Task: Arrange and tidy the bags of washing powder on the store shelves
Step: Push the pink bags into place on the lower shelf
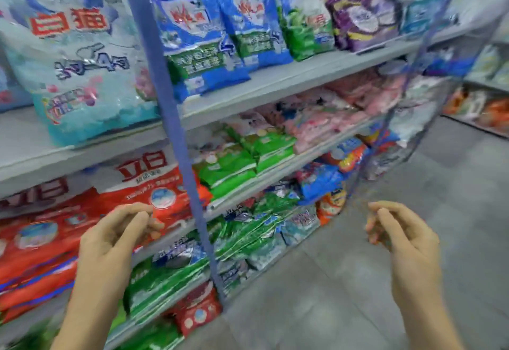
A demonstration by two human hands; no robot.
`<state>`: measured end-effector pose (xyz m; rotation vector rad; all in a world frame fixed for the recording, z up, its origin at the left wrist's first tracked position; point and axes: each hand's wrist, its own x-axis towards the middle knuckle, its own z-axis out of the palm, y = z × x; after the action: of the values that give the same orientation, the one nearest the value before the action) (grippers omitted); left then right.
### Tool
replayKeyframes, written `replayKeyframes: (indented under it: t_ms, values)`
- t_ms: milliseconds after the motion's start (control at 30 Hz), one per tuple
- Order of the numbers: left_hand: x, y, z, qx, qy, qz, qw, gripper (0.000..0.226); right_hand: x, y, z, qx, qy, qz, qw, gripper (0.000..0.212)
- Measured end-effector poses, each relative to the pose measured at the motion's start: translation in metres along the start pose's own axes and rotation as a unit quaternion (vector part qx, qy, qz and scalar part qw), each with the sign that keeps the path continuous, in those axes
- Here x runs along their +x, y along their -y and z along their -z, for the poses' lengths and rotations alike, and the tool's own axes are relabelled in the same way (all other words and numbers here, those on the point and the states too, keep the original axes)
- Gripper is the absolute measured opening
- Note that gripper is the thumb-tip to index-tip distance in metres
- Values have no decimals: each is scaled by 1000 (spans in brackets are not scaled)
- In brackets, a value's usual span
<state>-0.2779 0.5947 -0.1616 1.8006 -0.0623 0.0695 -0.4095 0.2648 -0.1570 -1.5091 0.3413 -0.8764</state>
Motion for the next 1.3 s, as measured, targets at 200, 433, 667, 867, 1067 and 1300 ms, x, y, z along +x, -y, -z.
replayKeyframes:
  t_ms: [200,433,667,867,1067,1300]
  values:
    - [-38,-23,-145,-35,67,-44,996,24,41,-30,127,-39,-46,-62,996,25]
    - [-30,-48,-291,-77,122,-29,989,19,110,-43,235,-52,-110,-83,989,25]
    - [18,-58,-405,-69,159,-18,985,22,176,-79,306,-69,-166,-86,980,27]
    - [93,-70,-502,-83,147,-5,986,25,288,-112,339,-72,-200,-72,975,24]
    - [173,-102,-578,-76,141,-25,987,17,405,-138,349,-77,-196,-53,976,26]
    - [218,-116,-627,-64,79,1,995,19,529,-185,340,-66,-131,-71,987,25]
